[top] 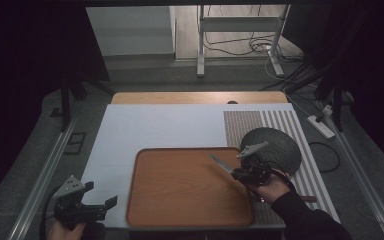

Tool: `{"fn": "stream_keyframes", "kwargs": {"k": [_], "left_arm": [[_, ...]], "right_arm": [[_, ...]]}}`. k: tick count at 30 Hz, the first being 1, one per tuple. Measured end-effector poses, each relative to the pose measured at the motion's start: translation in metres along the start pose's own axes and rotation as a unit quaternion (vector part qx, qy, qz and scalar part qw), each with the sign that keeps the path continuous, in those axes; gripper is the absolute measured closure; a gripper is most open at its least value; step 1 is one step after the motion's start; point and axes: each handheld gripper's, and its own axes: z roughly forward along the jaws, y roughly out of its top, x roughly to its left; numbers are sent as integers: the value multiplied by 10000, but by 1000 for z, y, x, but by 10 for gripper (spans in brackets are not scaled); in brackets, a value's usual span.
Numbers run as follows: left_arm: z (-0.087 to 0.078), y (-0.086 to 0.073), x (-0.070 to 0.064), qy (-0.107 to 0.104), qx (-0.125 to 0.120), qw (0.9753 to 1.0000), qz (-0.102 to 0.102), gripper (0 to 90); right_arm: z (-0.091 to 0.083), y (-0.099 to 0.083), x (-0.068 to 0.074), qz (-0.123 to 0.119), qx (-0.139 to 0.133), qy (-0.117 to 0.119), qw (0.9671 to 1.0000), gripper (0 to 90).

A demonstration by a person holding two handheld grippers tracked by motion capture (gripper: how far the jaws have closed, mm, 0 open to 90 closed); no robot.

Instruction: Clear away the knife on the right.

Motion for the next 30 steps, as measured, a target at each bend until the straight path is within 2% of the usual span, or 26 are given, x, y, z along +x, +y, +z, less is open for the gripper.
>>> {"fn": "stream_keyframes", "kwargs": {"k": [10,14,18,22,25,28,30], "left_arm": [[0,0,0,-5,-1,10000,-12,4],[0,0,0,-3,2,10000,-7,5],[0,0,0,3,8,10000,5,5],[0,0,0,1,8,10000,2,5],[0,0,0,1,7,10000,5,5],[0,0,0,1,9,10000,2,5],[0,0,0,1,11,10000,2,5]], "right_arm": [[14,7,20,-167,29,126,9998,773],[19,7,18,-94,-2,18,10000,773],[28,3,14,1,76,-50,10000,773],[36,3,16,-81,184,-73,9998,772],[41,2,19,-126,314,-33,9994,772],[42,2,20,-139,316,6,9994,763],[41,2,18,-73,324,96,9994,694]]}}
